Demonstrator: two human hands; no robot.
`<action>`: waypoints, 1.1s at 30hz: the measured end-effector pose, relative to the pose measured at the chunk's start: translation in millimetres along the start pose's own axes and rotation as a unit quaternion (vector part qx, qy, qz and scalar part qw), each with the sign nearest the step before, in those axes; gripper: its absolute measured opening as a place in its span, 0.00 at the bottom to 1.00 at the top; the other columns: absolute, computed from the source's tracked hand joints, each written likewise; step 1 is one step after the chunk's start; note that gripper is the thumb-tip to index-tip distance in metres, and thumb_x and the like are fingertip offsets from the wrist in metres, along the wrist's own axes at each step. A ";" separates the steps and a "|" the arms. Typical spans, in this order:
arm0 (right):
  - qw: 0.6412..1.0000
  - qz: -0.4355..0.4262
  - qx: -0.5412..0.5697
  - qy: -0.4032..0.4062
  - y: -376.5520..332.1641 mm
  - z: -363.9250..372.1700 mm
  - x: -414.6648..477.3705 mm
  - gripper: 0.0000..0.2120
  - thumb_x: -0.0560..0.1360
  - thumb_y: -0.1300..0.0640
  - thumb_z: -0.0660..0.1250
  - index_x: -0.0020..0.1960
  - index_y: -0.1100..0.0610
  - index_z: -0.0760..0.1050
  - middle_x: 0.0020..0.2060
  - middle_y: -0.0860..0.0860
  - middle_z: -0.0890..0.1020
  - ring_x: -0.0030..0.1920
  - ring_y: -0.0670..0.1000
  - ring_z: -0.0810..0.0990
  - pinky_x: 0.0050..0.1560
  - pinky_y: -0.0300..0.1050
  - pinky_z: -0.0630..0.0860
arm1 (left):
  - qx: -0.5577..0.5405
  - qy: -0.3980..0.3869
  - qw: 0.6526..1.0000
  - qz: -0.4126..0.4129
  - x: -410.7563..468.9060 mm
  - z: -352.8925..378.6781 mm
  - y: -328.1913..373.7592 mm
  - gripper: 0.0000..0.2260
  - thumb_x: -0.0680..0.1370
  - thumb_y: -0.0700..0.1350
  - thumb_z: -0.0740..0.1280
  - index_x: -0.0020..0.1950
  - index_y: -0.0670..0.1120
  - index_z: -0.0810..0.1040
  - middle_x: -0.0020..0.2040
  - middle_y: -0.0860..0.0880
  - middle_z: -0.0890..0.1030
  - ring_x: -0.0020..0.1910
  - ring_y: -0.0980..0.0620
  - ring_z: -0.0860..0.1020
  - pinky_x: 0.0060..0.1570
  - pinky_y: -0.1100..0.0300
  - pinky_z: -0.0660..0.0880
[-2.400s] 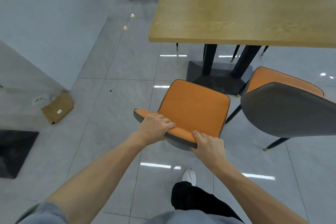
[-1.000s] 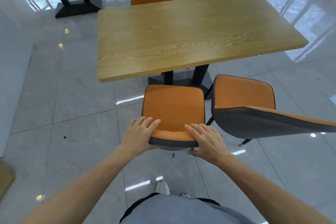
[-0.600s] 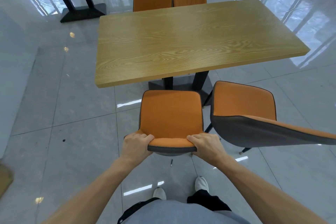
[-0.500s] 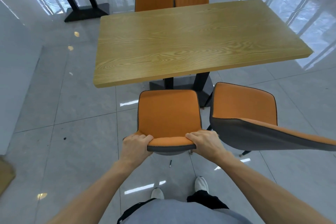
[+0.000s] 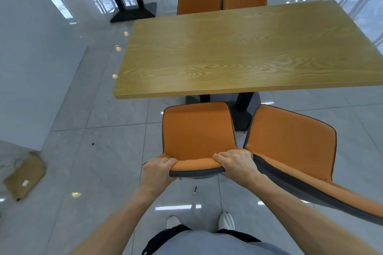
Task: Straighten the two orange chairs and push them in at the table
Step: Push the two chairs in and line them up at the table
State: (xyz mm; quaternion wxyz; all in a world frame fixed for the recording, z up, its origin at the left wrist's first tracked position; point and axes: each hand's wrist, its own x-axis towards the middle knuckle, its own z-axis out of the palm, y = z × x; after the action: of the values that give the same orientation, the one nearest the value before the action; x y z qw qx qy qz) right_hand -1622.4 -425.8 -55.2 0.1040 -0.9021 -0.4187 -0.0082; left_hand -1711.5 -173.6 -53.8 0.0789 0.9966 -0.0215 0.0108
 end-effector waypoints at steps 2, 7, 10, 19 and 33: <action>1.000 0.003 0.004 -0.012 -1.2 3.2 -2.3 0.10 0.64 0.57 0.73 0.44 0.52 0.77 0.32 0.47 0.82 0.29 0.51 0.79 0.26 0.44 0.75 | -0.005 0.014 1.000 0.012 -2.3 -4.4 4.6 0.14 0.60 0.50 0.81 0.42 0.49 0.83 0.36 0.50 0.84 0.30 0.50 0.81 0.28 0.58 0.76; 0.999 0.017 -0.001 -0.038 -4.6 1.3 -0.6 0.11 0.65 0.53 0.73 0.46 0.52 0.76 0.32 0.48 0.82 0.29 0.51 0.79 0.26 0.44 0.75 | 0.019 -0.008 1.000 0.023 -0.6 -2.2 -2.3 0.16 0.60 0.50 0.81 0.45 0.50 0.83 0.38 0.51 0.85 0.31 0.50 0.82 0.29 0.60 0.78; 0.998 0.031 -0.001 -0.060 -9.8 0.2 -2.1 0.11 0.69 0.53 0.71 0.50 0.52 0.75 0.36 0.48 0.82 0.34 0.52 0.80 0.32 0.47 0.77 | 0.023 -0.019 1.000 0.005 -2.8 2.4 -5.4 0.16 0.63 0.52 0.79 0.47 0.52 0.82 0.39 0.52 0.84 0.33 0.51 0.82 0.30 0.58 0.79; 0.993 0.048 0.000 -0.106 -18.1 -20.9 -4.6 0.16 0.73 0.50 0.66 0.60 0.51 0.71 0.51 0.50 0.80 0.49 0.54 0.78 0.45 0.48 0.74 | 0.007 -0.126 0.992 -0.031 0.2 -14.5 9.5 0.15 0.71 0.53 0.71 0.56 0.52 0.75 0.48 0.51 0.82 0.44 0.50 0.79 0.42 0.55 0.78; 0.980 0.163 -0.059 -0.095 0.3 -88.0 -53.5 0.10 0.76 0.49 0.61 0.48 0.55 0.74 0.43 0.51 0.79 0.41 0.51 0.73 0.40 0.44 0.68 | 0.037 -0.131 0.974 0.179 47.6 -64.2 122.9 0.13 0.79 0.55 0.62 0.58 0.49 0.74 0.49 0.48 0.79 0.44 0.48 0.77 0.39 0.56 0.76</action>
State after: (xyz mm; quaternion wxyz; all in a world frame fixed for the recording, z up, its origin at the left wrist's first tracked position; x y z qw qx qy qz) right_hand -1650.6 -483.4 25.4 0.0102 -0.9595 -0.2727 0.0701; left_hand -1670.6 -286.8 30.1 0.0351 0.9716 -0.2090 -0.1053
